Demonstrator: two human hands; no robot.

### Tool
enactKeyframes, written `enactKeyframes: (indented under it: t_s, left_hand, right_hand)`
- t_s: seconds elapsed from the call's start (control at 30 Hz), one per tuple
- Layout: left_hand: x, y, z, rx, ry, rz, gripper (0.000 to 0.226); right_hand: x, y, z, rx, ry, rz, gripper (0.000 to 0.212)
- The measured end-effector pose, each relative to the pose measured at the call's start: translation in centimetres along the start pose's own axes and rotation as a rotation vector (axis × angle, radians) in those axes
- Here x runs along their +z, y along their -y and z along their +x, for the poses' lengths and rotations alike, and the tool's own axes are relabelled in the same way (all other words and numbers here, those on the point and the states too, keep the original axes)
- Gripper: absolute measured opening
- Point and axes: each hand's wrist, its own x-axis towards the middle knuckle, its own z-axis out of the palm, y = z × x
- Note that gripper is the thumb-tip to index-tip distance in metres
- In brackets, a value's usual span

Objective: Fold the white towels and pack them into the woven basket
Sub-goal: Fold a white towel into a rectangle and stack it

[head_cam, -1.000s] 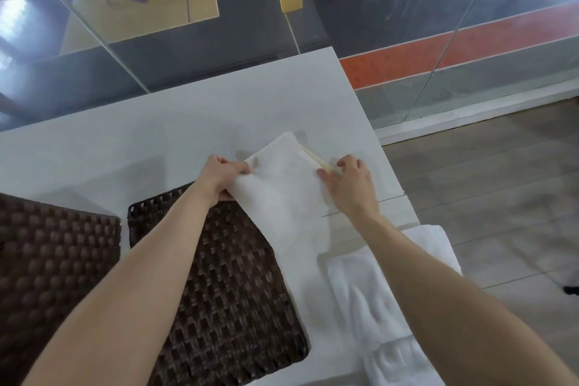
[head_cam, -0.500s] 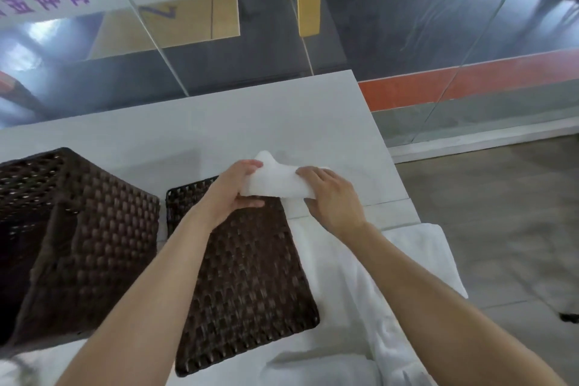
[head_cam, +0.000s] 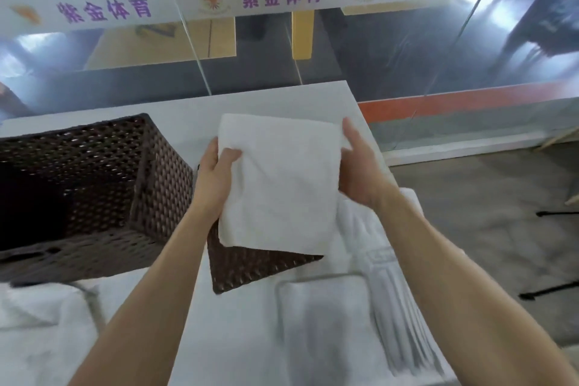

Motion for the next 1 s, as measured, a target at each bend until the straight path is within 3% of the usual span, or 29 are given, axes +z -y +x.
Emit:
enactKeyframes:
  t_s: [0.1, 0.17, 0.23, 0.37, 0.43, 0.7, 0.83, 1.0]
  left_hand:
    - [-1.3, 1.4, -2.9, -0.072, -0.013, -0.022, 0.025]
    - [-2.0, 3.8, -4.6, -0.158, -0.008, -0.01, 0.02]
    - [-2.4, 6.9, -6.7, -0.268, 0.042, 0.006, 0.015]
    - [-3.4, 13.0, -11.7, -0.505, 0.249, 0.123, 0.037]
    - [-3.4, 15.1, -14.2, -0.554, 0.34, 0.172, 0.05]
    - [0.8, 19.0, -20.3, -0.649, 0.413, 0.178, 0.054]
    - [2.2, 21.0, -21.2, -0.7, 0.405, 0.203, 0.055]
    - [3.0, 22.4, -22.3, -0.628, 0.324, 0.229, 0.057]
  right_hand:
    - [1.8, -6.4, -3.6, 0.029, -0.016, 0.058, 0.069]
    - [2.0, -10.5, -5.4, -0.009, -0.128, -0.094, 0.05]
    - [2.3, -14.3, -7.3, -0.007, -0.283, -0.26, 0.046]
    - [1.4, -20.9, -10.8, 0.043, -0.391, -0.4, 0.054]
    - [0.6, -22.6, -12.5, 0.081, -0.439, -0.474, 0.044]
    - [-2.9, -26.7, -17.2, 0.135, -0.626, -0.796, 0.051]
    - [-4.7, -28.3, -16.9, 0.201, -0.597, -0.898, 0.052]
    - [-5.5, -29.6, -16.9, 0.138, -0.64, -0.921, 0.059]
